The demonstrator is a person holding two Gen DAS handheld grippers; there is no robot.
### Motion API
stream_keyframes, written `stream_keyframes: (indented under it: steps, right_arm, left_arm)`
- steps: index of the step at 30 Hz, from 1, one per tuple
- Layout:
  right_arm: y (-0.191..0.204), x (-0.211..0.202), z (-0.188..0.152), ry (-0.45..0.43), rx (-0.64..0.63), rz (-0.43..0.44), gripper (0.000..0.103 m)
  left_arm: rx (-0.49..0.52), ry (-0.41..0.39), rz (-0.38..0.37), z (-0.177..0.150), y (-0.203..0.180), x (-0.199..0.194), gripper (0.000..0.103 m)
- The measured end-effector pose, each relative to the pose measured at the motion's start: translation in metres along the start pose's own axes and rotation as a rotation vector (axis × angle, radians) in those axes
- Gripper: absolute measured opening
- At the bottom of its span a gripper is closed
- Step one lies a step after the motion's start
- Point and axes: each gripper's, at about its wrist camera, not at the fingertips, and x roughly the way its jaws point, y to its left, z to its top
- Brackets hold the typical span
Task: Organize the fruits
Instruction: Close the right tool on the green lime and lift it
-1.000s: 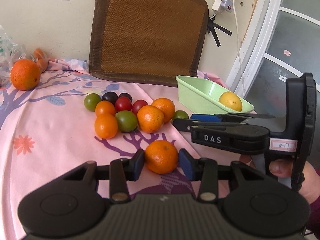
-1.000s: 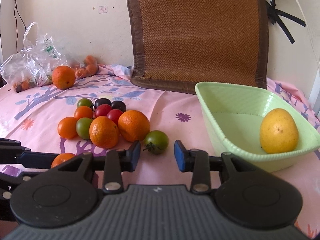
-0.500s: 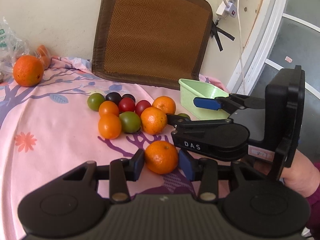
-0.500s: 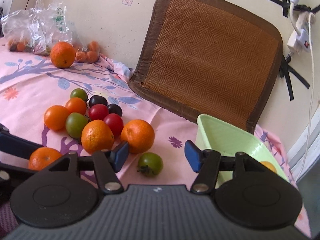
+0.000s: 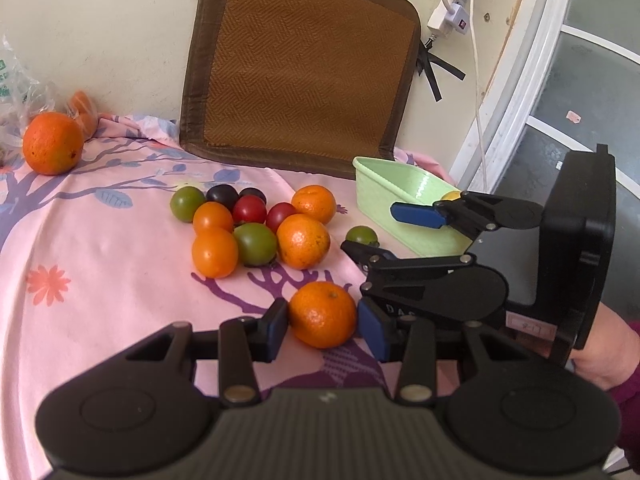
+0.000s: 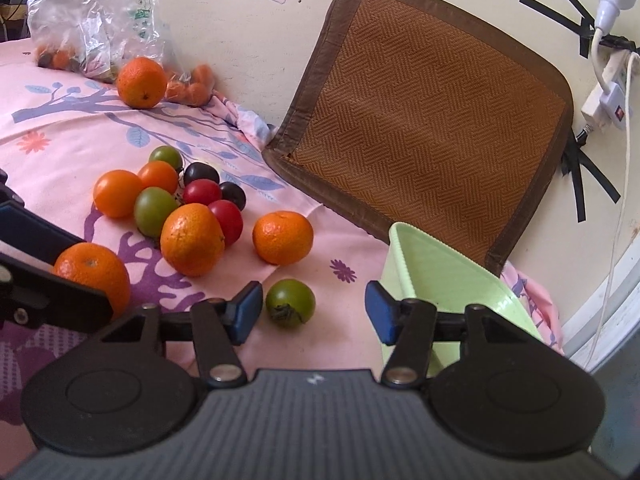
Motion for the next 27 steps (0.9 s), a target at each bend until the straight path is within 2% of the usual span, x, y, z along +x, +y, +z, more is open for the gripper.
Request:
stream_keyframes:
  steps: [4,5,9,11,13,14,18,20,24,27]
  right_arm:
    - [0.002,0.002,0.001,0.015,-0.004,0.020,0.049]
    - [0.004,0.002,0.000,0.013,-0.013,0.022,0.044]
    - [0.004,0.003,0.001,0.023,-0.003,0.026,0.043]
    - [0.002,0.004,0.001,0.024,0.000,0.031,0.043]
    - [0.003,0.003,0.002,0.027,-0.008,0.042,0.036]
    - [0.003,0.003,0.002,0.032,-0.010,0.051,0.029]
    - [0.003,0.000,0.002,0.042,-0.008,0.065,0.029]
    - [0.000,-0.003,0.001,0.043,0.024,0.066,0.029]
    - [-0.007,-0.022,-0.007,0.015,0.091,0.054,0.029]
    - [-0.012,-0.039,-0.018,0.020,0.153,0.065,0.029]
  left_arm:
    - [0.014,-0.012,0.005,0.000,-0.002,-0.001,0.038]
    - [0.019,-0.012,0.009,-0.001,-0.003,-0.001,0.038]
    - [0.022,-0.003,0.017,0.000,-0.004,0.002,0.039]
    - [0.026,0.000,0.017,0.000,-0.004,0.002,0.043]
    - [0.041,-0.001,0.021,-0.001,-0.007,0.002,0.044]
    - [0.050,-0.001,0.025,-0.002,-0.008,0.002,0.044]
    - [0.053,0.011,0.024,-0.002,-0.008,0.003,0.042]
    - [0.042,0.013,0.025,-0.001,-0.006,0.004,0.039]
    - [0.040,0.014,0.020,-0.002,-0.006,0.004,0.039]
    - [0.042,0.018,0.019,-0.002,-0.007,0.004,0.045]
